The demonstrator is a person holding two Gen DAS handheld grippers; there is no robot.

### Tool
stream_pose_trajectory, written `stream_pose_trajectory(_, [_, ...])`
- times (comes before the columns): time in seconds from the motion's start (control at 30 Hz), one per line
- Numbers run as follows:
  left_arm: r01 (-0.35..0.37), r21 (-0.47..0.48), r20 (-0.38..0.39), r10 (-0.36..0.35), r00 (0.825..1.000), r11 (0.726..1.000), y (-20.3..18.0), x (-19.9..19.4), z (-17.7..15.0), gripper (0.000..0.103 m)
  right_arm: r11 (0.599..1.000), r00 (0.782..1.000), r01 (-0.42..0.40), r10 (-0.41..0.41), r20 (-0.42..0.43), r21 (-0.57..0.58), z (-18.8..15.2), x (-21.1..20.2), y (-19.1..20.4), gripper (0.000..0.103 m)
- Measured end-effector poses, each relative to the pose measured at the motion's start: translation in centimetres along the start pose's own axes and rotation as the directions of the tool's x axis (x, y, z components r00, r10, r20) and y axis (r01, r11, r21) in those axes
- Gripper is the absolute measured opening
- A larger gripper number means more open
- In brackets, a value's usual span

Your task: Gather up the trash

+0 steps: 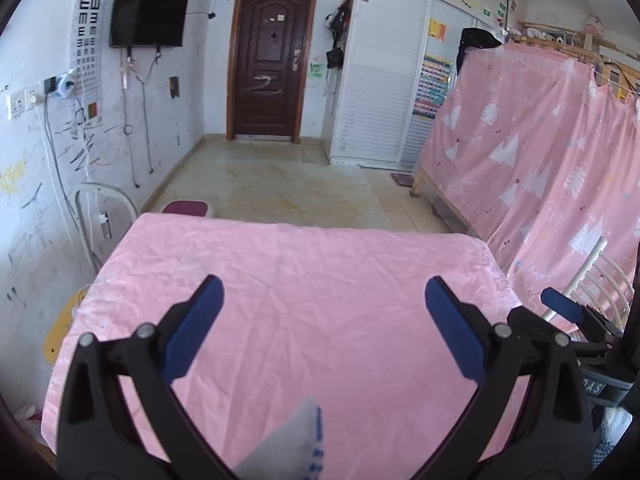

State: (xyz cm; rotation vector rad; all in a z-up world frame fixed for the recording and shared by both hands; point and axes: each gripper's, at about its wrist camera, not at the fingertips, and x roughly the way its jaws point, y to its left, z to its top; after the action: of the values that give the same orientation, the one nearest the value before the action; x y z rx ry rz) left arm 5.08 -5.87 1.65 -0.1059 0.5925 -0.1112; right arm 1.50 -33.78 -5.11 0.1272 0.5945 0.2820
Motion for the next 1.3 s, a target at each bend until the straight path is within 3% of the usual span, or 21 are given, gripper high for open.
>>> stream_pose_trajectory(0.37, [-0.043,-0.029,0.002,0.043,0.999,0.999,1.9,-0.8,-0.1,0.097,0.999,1.0,-0.019,0.019,0.001,-0.029,-0.1,0.6,1.5,0.092])
stream_pose_trajectory(1.3, [-0.064,-0.029,0.012,0.064,0.998,0.998,1.8,-1.0,0.3,0.097,0.999,1.0,-0.022,0.022,0.002,-0.039,0.1,0.6,1.7,0.092])
